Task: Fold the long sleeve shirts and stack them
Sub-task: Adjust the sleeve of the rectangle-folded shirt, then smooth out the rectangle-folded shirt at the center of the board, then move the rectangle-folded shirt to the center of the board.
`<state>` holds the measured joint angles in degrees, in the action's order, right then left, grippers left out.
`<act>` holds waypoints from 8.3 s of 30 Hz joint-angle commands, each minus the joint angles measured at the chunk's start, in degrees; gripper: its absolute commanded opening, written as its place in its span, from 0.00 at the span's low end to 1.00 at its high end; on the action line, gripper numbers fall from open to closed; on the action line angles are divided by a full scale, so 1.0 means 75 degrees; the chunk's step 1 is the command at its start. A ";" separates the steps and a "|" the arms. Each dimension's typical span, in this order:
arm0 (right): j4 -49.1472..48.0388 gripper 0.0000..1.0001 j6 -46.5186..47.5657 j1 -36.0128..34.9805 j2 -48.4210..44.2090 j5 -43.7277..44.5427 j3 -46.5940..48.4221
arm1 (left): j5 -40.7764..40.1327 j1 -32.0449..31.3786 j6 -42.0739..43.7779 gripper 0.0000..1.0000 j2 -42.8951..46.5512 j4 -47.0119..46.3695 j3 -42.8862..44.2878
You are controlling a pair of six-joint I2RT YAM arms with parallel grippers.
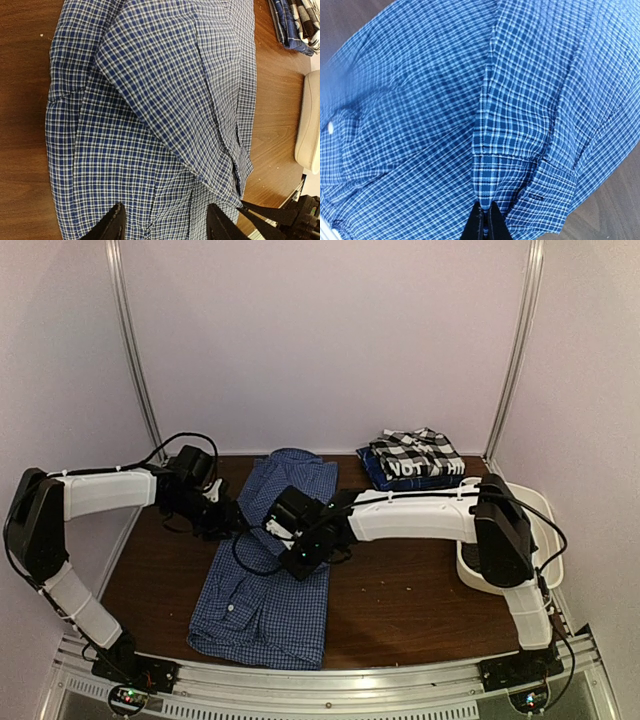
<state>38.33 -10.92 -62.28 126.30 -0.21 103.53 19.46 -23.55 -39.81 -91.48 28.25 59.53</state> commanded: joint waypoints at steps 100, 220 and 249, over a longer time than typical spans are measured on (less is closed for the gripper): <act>-0.7251 0.10 -0.6920 0.3691 0.4796 -0.2790 0.4009 | 0.1220 0.0420 0.0020 0.41 -0.4799 -0.2729 0.3321; -0.4056 0.02 -0.3150 0.3760 0.0479 -0.3279 -0.1812 | -0.0691 -0.0691 -0.1144 0.00 0.0116 -0.1448 -0.2511; -0.3872 0.35 -0.3044 0.3254 -0.0016 -0.3453 -0.2489 | -0.1001 -0.0820 -0.1316 0.18 0.2293 0.0175 -0.3951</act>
<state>8.29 -32.93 -37.91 123.22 -26.68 81.52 10.04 -29.30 -50.30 -75.33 27.57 32.03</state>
